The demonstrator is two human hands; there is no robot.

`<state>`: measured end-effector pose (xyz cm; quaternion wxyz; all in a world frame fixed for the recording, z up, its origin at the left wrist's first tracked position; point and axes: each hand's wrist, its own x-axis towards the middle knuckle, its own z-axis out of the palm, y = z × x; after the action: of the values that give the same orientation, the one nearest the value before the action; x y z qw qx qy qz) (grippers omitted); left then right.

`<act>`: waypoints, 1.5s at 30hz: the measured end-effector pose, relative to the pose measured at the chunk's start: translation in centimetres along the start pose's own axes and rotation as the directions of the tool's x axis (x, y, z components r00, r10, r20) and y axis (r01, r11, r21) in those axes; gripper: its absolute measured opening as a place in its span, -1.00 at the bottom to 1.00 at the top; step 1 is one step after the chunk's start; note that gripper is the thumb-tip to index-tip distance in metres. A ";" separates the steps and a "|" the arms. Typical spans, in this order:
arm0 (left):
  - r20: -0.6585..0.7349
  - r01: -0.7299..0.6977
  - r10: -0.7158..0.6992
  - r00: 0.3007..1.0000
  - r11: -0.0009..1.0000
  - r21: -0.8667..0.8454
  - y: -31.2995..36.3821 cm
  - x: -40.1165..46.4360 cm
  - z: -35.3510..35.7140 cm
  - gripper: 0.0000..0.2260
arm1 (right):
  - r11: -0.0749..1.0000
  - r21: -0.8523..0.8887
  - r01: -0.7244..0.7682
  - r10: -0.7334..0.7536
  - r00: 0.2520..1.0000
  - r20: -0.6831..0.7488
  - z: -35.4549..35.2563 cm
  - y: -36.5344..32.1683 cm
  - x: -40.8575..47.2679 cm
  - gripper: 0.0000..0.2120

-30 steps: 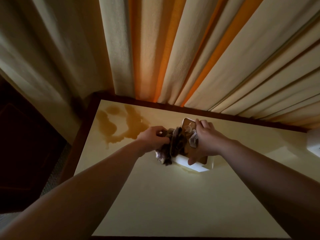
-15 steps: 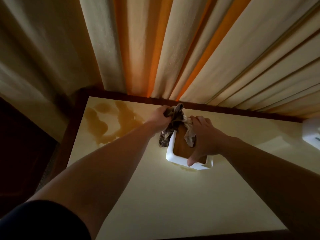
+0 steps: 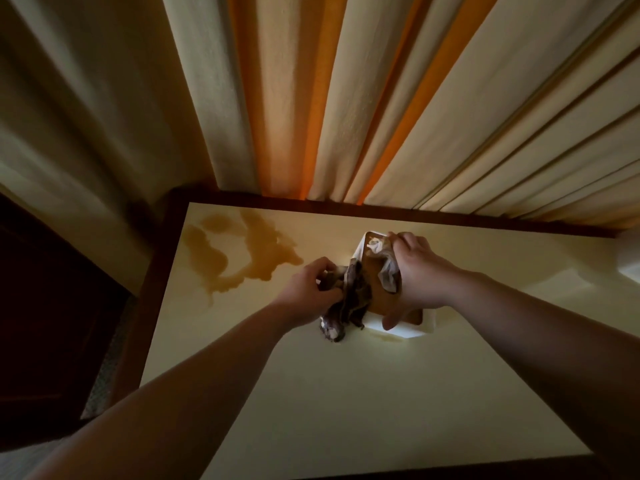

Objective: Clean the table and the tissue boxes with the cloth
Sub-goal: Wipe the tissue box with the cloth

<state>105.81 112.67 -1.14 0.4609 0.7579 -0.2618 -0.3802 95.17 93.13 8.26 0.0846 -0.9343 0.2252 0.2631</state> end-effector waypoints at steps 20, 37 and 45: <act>-0.067 0.021 -0.022 0.998 0.999 -0.026 1.1 4.4 0.6 -0.84 | 0.999 -0.012 0.050 -0.050 0.999 -0.007 0.3 0.3 -0.1 0.55; -0.129 -0.014 0.009 0.992 0.999 -0.040 3.3 5.5 -0.2 -0.84 | 0.997 0.009 0.079 -0.079 0.997 -0.025 0.7 1.2 0.3 0.56; -0.101 0.042 -0.044 0.994 0.999 -0.015 2.5 6.9 0.4 -0.86 | 0.995 0.029 0.094 -0.093 0.995 -0.016 0.8 1.5 0.4 0.63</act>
<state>109.36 106.23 -1.32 0.4703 0.7786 -0.2193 -0.3530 94.39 91.84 7.34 0.1093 -0.9443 0.1856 0.2487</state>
